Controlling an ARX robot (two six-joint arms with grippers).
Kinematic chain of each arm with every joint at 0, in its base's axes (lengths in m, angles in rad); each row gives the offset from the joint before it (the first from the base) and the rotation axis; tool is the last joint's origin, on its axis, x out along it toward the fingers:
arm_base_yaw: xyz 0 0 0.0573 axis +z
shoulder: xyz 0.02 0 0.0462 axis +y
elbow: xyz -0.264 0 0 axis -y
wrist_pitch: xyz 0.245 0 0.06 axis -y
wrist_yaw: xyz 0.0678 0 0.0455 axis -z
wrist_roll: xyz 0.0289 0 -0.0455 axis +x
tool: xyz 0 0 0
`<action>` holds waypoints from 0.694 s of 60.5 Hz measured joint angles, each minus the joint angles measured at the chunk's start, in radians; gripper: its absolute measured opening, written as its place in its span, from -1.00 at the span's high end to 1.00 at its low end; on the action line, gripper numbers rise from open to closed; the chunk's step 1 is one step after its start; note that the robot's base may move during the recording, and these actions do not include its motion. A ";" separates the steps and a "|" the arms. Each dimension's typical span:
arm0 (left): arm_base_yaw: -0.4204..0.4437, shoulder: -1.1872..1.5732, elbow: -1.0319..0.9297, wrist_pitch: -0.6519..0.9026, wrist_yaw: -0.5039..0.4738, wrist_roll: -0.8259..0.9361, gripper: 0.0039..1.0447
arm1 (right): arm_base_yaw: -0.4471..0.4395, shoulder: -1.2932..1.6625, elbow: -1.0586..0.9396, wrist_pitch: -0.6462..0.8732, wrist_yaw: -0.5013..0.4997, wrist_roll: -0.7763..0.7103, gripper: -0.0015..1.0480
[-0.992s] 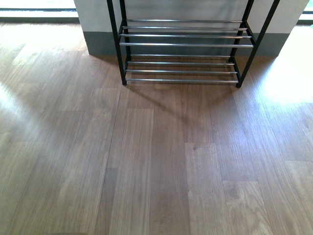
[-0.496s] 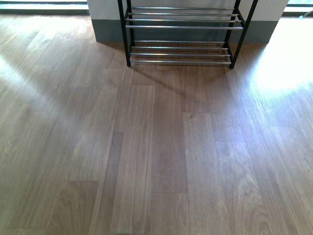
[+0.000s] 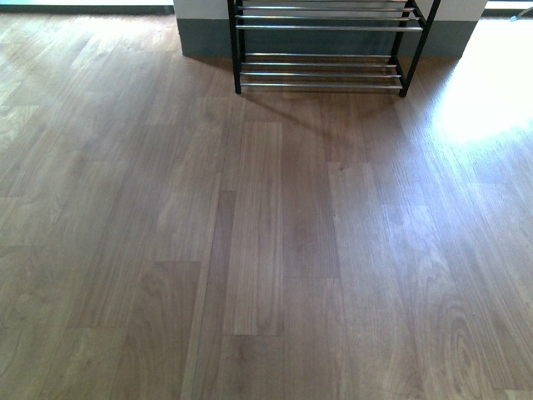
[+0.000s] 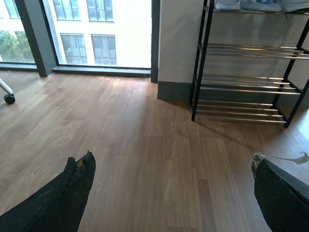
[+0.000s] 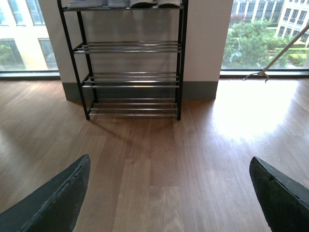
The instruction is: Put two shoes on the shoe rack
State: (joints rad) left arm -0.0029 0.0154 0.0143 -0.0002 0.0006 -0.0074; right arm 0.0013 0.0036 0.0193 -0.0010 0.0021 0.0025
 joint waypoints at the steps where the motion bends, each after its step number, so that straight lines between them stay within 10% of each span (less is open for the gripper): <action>1: 0.000 0.000 0.000 0.000 -0.002 0.000 -0.83 | 0.000 0.000 0.000 0.000 -0.001 0.000 -0.82; 42: 0.000 0.000 0.000 0.000 -0.001 0.000 -0.83 | 0.000 -0.001 0.000 0.000 0.000 0.000 -0.82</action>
State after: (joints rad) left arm -0.0029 0.0154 0.0143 -0.0002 -0.0002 -0.0074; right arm 0.0013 0.0029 0.0193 -0.0013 0.0017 0.0025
